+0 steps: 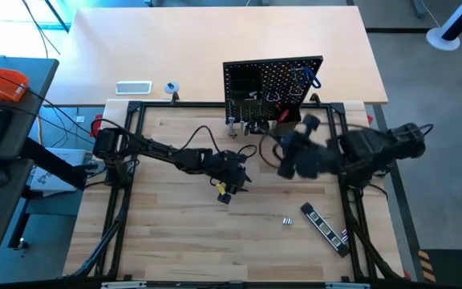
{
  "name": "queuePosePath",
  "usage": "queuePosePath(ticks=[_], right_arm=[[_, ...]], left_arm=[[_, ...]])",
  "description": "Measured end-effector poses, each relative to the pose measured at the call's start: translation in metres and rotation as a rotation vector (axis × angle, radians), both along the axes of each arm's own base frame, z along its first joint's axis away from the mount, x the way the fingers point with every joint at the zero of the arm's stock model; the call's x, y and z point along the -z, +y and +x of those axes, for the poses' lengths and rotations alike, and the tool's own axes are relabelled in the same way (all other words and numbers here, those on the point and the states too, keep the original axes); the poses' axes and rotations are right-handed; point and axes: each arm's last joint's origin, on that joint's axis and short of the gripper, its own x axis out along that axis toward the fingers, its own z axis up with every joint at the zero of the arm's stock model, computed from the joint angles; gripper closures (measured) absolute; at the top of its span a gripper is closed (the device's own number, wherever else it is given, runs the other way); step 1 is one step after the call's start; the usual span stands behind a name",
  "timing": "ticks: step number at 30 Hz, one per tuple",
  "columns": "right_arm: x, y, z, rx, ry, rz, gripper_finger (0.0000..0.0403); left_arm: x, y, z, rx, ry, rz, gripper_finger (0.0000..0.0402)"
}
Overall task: Hang tools onto peg board
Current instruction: Put the black screwdriver into the top black bin on the peg board
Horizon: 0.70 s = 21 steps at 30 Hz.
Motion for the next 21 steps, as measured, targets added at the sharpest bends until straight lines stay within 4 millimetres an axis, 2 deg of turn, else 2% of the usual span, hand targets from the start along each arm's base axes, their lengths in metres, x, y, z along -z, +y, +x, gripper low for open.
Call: queuePosePath(ticks=[5, 10, 14, 21], right_arm=[[-0.029, -0.03, 0.01, -0.041, -0.088, 0.006, 0.0393], [-0.045, -0.068, 0.021, -0.074, -0.209, 0.054, 0.0393], [-0.049, -0.094, 0.028, -0.082, -0.273, 0.067, 0.0393], [-0.042, -0.127, 0.042, -0.057, -0.292, 0.091, 0.039]], left_arm=[[0.0, 0.0, 0.0, 0.0, -0.001, 0.0, 0.0245], [0.0, 0.0, 0.0, -0.011, -0.002, -0.014, 0.0245], [0.0, 0.0, 0.0, -0.018, 0.001, -0.023, 0.0245], [0.0, -0.002, 0.0, -0.023, 0.006, -0.035, 0.0245]])
